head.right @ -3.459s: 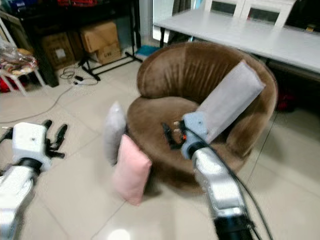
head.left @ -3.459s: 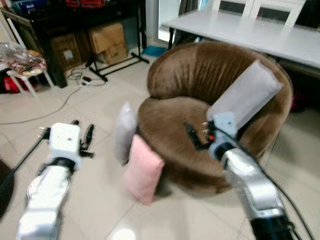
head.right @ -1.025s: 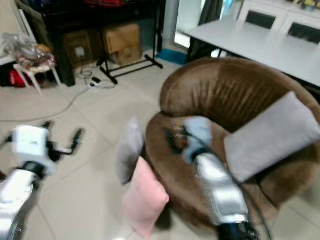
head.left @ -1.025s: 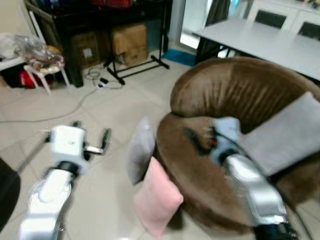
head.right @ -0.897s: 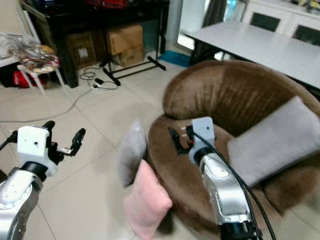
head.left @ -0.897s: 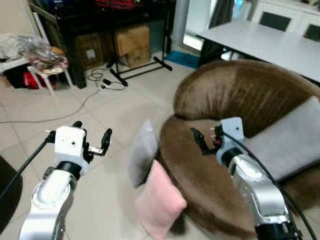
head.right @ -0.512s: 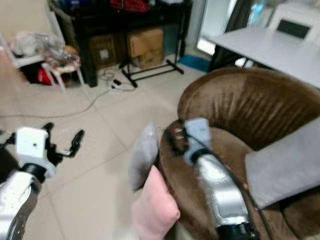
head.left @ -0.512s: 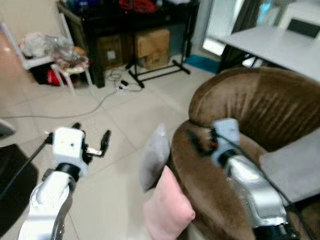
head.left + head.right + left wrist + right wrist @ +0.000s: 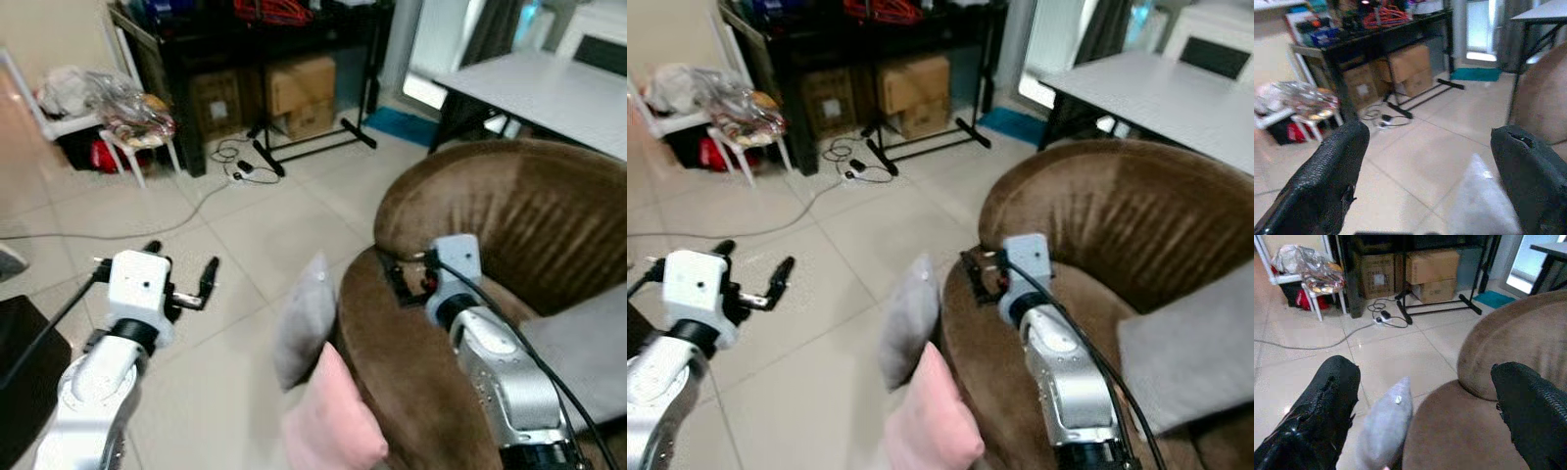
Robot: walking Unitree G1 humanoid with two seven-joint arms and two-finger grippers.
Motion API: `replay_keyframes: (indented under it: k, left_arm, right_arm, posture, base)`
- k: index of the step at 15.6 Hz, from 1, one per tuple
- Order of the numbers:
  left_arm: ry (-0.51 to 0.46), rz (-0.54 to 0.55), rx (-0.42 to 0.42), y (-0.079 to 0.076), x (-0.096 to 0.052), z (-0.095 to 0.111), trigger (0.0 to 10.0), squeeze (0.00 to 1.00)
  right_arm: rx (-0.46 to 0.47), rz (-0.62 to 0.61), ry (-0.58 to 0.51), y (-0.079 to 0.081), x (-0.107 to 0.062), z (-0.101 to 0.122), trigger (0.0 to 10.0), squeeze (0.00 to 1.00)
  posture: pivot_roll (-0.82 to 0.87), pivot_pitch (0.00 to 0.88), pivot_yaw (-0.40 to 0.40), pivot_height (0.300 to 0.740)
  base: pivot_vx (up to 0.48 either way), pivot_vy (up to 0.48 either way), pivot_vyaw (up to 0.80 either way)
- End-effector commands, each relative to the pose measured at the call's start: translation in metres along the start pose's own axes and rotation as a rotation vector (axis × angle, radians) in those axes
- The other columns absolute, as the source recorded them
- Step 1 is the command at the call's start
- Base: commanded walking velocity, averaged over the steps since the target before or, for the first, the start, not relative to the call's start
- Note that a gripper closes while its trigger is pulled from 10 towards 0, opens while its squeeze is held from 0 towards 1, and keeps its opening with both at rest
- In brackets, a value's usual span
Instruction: Move the pillow to the sofa from floor
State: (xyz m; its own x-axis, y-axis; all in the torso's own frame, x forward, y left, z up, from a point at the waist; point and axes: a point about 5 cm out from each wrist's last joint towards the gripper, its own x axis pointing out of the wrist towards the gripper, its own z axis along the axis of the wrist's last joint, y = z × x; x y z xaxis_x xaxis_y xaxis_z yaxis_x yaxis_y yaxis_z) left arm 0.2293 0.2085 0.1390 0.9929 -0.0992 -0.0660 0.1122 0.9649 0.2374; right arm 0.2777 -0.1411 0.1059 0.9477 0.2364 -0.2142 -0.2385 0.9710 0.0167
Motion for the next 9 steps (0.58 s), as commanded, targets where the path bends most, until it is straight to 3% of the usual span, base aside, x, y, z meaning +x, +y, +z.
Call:
replay_keyframes:
  k: [1, 3, 4, 5, 6, 7, 9]
  left_arm:
    - [0.008, 0.03, 0.031, 0.0041, -0.0024, -0.001, 10.0, 0.86]
    - [0.008, 0.066, 0.061, 0.0059, -0.0054, -0.0005, 10.0, 0.66]
    - [0.011, 0.074, 0.062, 0.0066, -0.006, -0.0008, 10.0, 0.64]
    - [0.012, 0.078, 0.064, 0.0071, -0.0062, -0.0009, 10.0, 0.55]
    - [0.011, 0.079, 0.065, 0.0074, -0.0062, -0.0009, 10.0, 0.55]
    - [0.0, 0.075, 0.056, 0.0057, -0.0058, 0.0003, 10.0, 0.43]
    - [-0.012, 0.066, 0.045, 0.0009, -0.005, 0.0022, 10.0, 0.34]
  right_arm:
    - [0.023, 0.011, -0.01, 0.0038, 0.0016, 0.0021, 10.0, 1.0]
    - [0.032, 0.002, -0.009, 0.0031, 0.0009, 0.0, 10.0, 1.0]
    - [0.036, 0.004, -0.01, 0.0036, 0.0013, 0.0001, 10.0, 1.0]
    - [0.041, 0.006, -0.012, 0.004, 0.002, 0.0002, 10.0, 1.0]
    - [0.041, 0.006, -0.012, 0.0041, 0.0024, 0.0003, 10.0, 1.0]
    - [0.041, 0.004, -0.012, 0.0035, 0.0025, -0.0002, 10.0, 1.0]
    - [0.04, 0.0, -0.008, 0.0012, 0.002, -0.0017, 10.0, 1.0]
  posture:
    - [0.01, 0.0, -0.023, 0.725]
    - [0.02, 0.0, -0.031, 0.7]
    - [0.02, 0.0, -0.032, 0.69]
    - [0.02, 0.0, -0.032, 0.68]
    - [0.02, 0.0, -0.031, 0.675]
    - [0.02, 0.0, -0.031, 0.665]
    - [0.03, 0.0, -0.035, 0.645]
  base:
    - [0.0, 0.0, 0.0]
    - [0.0, 0.0, 0.0]
    - [0.0, 0.0, 0.0]
    - [0.0, 0.0, 0.0]
    - [0.0, 0.0, 0.0]
    - [0.0, 0.0, 0.0]
    - [0.0, 0.0, 0.0]
